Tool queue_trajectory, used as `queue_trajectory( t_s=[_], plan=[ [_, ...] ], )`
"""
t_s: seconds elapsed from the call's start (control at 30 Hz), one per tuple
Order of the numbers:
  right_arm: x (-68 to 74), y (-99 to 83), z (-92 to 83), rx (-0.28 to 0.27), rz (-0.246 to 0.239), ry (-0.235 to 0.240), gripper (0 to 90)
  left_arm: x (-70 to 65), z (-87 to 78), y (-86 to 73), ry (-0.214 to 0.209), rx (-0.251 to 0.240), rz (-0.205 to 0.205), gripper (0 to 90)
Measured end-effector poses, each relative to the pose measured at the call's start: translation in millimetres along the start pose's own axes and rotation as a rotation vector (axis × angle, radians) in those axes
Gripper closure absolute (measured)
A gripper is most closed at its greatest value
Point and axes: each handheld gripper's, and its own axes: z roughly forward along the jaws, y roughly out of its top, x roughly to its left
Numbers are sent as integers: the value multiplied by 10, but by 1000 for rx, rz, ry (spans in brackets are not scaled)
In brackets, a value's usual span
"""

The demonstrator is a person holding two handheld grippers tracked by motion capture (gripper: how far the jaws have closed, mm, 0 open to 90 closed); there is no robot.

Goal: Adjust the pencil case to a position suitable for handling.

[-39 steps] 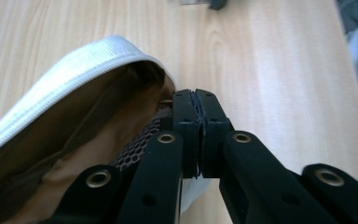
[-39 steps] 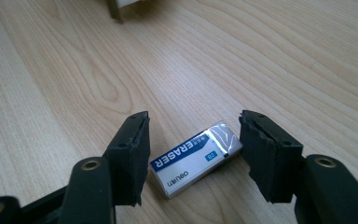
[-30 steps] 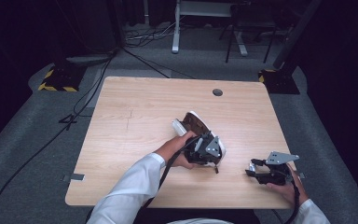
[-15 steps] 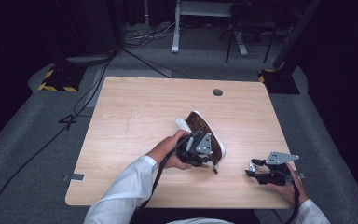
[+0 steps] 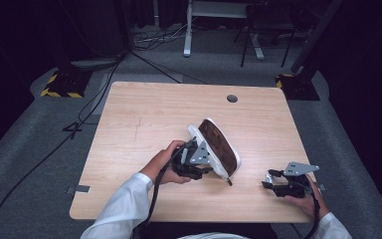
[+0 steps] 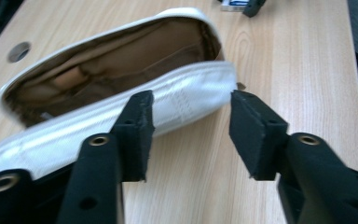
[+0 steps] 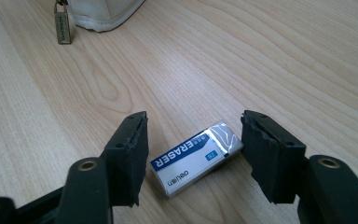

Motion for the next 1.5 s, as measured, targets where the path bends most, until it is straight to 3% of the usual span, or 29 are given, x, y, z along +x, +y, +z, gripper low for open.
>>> queue_trajectory(
  t_s=[0.03,0.07,0.13,0.3,0.4,0.5,0.57,0.7,0.9,0.97,1.5],
  plan=[
    [2,0,0,3,1,0,387,-18,-36,-86,29,-1,-24,457],
    [2,0,0,3,1,0,387,-18,-36,-86,29,-1,-24,406],
    [8,2,0,7,-13,9,361,-47,-67,-231,65,3,-61,376],
    [7,4,-3,17,-29,24,326,-66,-132,-664,130,19,-201,243],
    [12,8,-7,25,-34,33,324,-78,-131,-978,172,61,-295,187],
    [11,11,-14,27,-41,41,347,-93,-108,-1232,184,92,-365,168],
    [13,7,-37,40,-49,47,350,-114,-87,-1345,199,114,-389,168],
    [68,-32,-79,38,-67,73,350,-125,-27,-1474,191,83,-464,168],
    [119,-55,-106,27,-74,77,446,-156,57,-1452,163,77,-462,162],
    [118,-60,-101,19,-71,79,451,-147,54,-1467,146,77,-489,161],
    [132,-20,-53,12,-93,90,471,-122,43,-1490,124,73,-475,148]
  ],
)
